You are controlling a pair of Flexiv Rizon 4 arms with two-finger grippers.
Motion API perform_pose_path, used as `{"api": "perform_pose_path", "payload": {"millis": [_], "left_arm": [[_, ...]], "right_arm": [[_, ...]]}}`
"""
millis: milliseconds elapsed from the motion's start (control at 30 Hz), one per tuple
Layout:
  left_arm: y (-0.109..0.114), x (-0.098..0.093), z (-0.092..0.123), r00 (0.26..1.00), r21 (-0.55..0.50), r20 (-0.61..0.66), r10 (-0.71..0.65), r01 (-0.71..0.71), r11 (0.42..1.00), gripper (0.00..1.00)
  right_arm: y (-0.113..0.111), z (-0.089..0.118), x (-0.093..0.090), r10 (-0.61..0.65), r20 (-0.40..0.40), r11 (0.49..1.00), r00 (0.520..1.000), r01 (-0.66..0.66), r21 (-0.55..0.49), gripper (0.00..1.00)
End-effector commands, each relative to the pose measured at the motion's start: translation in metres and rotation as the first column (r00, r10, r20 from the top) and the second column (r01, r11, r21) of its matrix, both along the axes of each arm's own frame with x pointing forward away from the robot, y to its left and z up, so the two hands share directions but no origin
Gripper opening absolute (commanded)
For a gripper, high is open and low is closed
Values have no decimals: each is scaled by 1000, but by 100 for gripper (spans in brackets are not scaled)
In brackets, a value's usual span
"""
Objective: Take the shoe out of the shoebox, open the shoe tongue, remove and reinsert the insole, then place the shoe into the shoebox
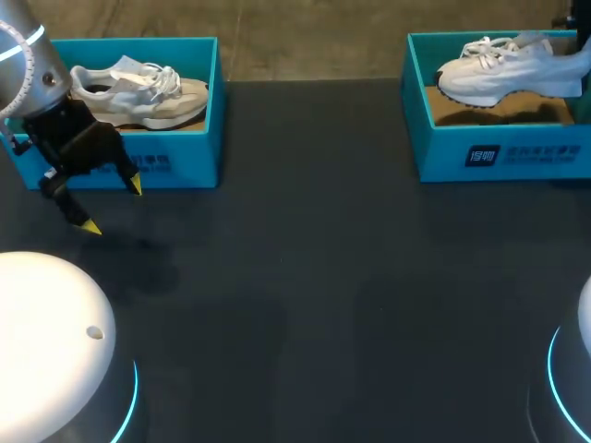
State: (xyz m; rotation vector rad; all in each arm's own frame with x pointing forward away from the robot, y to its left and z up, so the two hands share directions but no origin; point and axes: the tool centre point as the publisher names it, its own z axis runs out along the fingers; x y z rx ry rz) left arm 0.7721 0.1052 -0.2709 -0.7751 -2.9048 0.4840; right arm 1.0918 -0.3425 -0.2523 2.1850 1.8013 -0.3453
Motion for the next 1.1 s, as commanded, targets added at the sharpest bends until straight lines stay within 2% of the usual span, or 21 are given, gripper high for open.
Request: {"api": "perform_pose_path", "payload": {"millis": [33, 267, 500, 1100], "left_arm": [[0, -1, 0, 1000, 2, 1, 0, 0, 1000, 100], [0, -1, 0, 1000, 2, 1, 0, 0, 1000, 100], [0, -1, 0, 1000, 2, 1, 0, 0, 1000, 100], [0, -1, 0, 1000, 2, 1, 0, 0, 1000, 100]], "right_arm": [[-4, -1, -7, -1, 3, 1000, 1000, 1, 14, 0], [-1, -6, -22, -14, -5, 1000, 1000, 14, 11, 0], [-4, -24, -27, -20, -22, 999, 1000, 21, 26, 0], [-4, -50, -40, 3, -23, 999, 1000, -2, 38, 0]]}}
